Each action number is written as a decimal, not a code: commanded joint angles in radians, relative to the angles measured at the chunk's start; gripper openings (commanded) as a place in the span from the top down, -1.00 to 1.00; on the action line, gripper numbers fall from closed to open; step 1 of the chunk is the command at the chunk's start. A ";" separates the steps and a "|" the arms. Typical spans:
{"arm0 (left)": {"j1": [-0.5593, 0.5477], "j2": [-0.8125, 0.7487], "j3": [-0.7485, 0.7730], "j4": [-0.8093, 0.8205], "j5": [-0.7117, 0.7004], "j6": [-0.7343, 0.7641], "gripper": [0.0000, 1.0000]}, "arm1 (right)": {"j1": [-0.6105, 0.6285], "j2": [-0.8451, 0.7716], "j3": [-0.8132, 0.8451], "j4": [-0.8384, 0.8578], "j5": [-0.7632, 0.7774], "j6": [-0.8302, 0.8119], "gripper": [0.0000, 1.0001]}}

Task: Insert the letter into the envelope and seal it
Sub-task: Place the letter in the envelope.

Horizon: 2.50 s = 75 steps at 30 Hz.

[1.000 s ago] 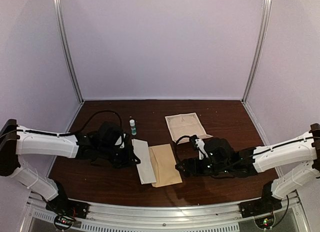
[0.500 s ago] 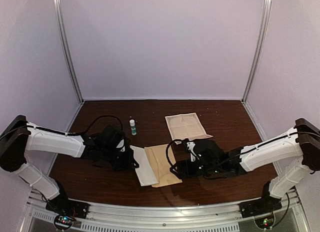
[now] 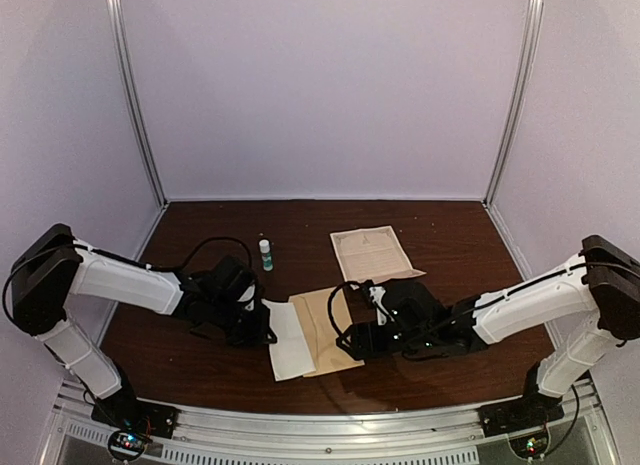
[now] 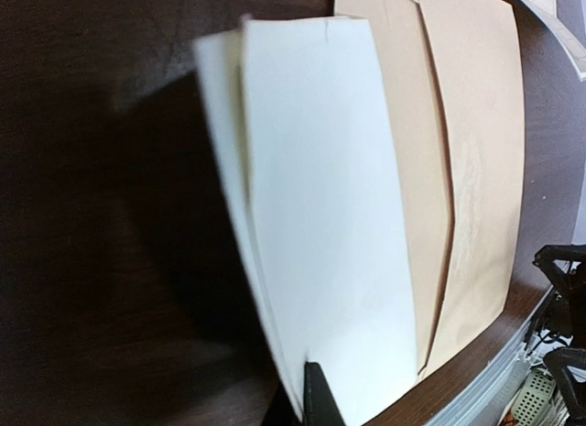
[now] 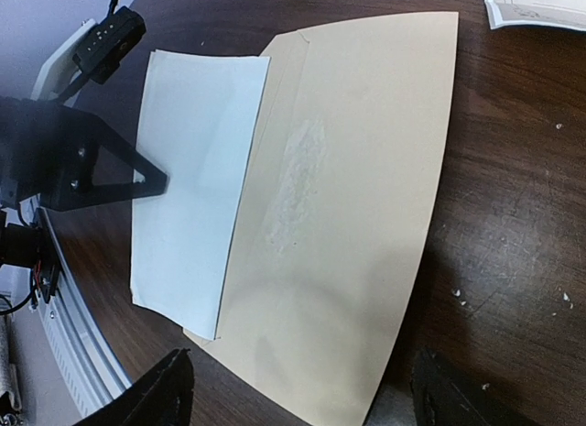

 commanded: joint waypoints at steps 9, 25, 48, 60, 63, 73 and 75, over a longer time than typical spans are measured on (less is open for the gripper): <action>0.007 0.044 0.060 -0.003 0.023 0.068 1.00 | -0.003 0.042 0.022 0.033 -0.001 0.011 -0.65; 0.021 0.074 0.084 -0.007 0.039 0.096 1.00 | -0.003 0.078 0.037 0.039 -0.006 0.010 -0.62; 0.027 0.122 0.117 -0.007 0.050 0.116 1.00 | -0.003 0.115 0.055 0.038 -0.009 0.006 -0.60; 0.028 0.134 0.124 -0.005 0.054 0.117 1.00 | -0.003 0.116 0.056 0.036 -0.011 0.006 -0.60; 0.027 0.134 0.122 0.002 0.056 0.116 1.00 | -0.003 0.117 0.057 0.038 -0.013 0.006 -0.60; 0.027 0.141 0.126 0.013 0.070 0.117 1.00 | -0.003 0.119 0.058 0.047 -0.026 0.003 -0.59; 0.028 0.143 0.126 0.017 0.074 0.115 1.00 | -0.003 0.121 0.058 0.047 -0.028 0.003 -0.59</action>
